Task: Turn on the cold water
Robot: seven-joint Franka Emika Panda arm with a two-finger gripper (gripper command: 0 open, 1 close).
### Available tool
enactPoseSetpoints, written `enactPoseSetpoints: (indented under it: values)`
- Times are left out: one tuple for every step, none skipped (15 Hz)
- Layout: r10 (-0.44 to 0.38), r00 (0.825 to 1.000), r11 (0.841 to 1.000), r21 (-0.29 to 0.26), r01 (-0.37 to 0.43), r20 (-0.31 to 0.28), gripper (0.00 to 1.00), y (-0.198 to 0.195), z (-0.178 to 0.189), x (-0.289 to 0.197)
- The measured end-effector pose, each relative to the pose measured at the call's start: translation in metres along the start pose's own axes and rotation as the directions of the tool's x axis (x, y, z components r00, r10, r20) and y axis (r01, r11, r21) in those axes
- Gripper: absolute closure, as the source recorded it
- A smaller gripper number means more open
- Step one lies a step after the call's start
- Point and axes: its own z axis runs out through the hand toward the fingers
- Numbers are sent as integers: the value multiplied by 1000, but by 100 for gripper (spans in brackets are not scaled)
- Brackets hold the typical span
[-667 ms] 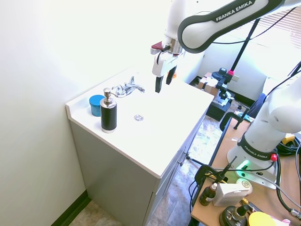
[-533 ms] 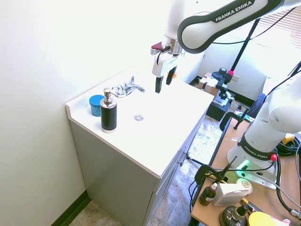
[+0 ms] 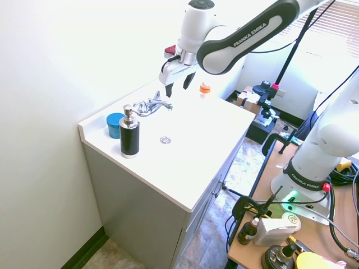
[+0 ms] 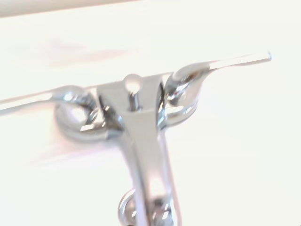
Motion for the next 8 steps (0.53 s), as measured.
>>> enactPoseSetpoints:
  values:
    - [27,999,1000,-3,-27,-20,0,-7,9,11]
    - [51,998,999,-3,-52,-35,0,-13,16,23]
    - [70,997,998,-3,-70,-42,0,-18,23,34]
    - [83,995,997,-4,-83,-47,0,-23,29,45]
    - [92,994,996,-7,-92,-52,0,-28,36,52]
    - [100,993,995,-9,-100,-57,0,-32,41,59]
    - [106,992,994,-10,-106,-64,0,-37,47,66]
    - [112,991,994,-11,-113,-71,0,-40,51,72]
